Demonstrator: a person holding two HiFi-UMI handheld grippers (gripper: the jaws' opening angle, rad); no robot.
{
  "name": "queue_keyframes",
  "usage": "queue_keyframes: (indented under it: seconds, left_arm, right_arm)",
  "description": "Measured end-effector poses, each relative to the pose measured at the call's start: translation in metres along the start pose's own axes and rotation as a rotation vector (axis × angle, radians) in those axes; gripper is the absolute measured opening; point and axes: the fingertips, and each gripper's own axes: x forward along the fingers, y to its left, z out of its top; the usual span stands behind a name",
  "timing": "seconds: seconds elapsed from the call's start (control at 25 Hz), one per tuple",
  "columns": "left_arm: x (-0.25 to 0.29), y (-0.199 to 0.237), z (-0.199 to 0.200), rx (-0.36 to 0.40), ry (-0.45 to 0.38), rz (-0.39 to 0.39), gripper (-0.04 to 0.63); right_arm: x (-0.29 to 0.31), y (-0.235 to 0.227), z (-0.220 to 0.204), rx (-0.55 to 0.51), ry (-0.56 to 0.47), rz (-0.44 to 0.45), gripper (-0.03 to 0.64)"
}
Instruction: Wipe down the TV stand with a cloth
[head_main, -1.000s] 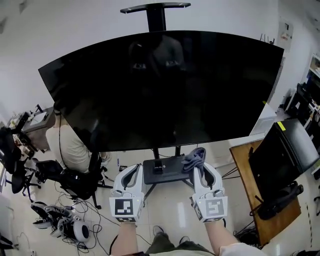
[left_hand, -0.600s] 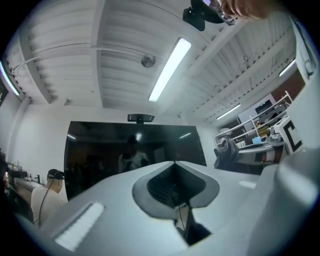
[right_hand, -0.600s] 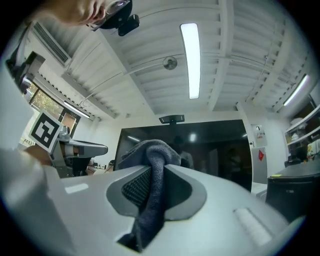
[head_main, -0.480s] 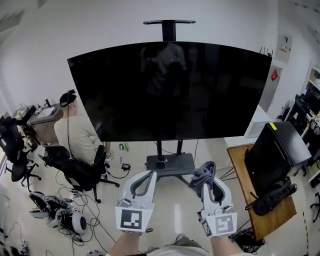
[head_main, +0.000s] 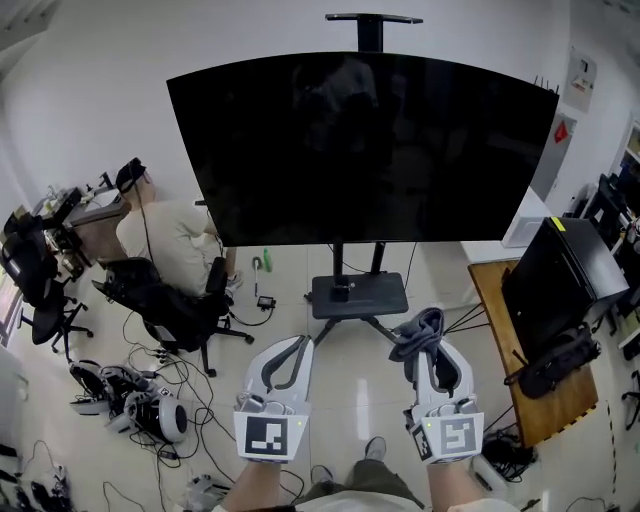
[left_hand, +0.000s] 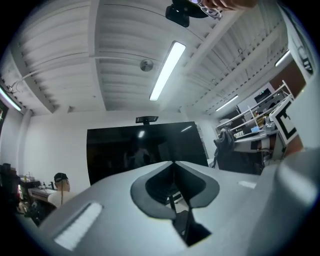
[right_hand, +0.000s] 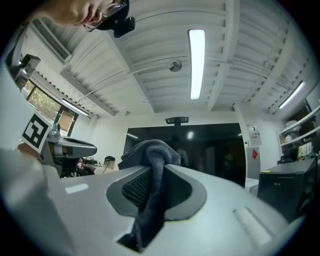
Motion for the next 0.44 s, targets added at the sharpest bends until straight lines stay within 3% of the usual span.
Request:
queue_keyframes:
  seconds: [0.16, 0.28, 0.36, 0.44]
  left_arm:
    - [-0.009, 0.015, 0.022, -0.022, 0.018, -0.032, 0.160]
    - [0.019, 0.045, 0.041, -0.030, 0.035, -0.046, 0.159]
    - [0.045, 0.070, 0.051, -0.036, 0.058, -0.051, 0.081]
    - [0.068, 0.093, 0.057, -0.038, 0.081, -0.055, 0.071]
  right_arm:
    - [0.004, 0.014, 0.032, -0.009, 0.026, -0.013, 0.059]
    - [0.049, 0.017, 0.048, -0.007, 0.052, -0.008, 0.058]
    - [0.089, 0.021, 0.057, -0.012, 0.072, -0.001, 0.058]
    - [0.123, 0.027, 0.063, -0.018, 0.087, 0.005, 0.058]
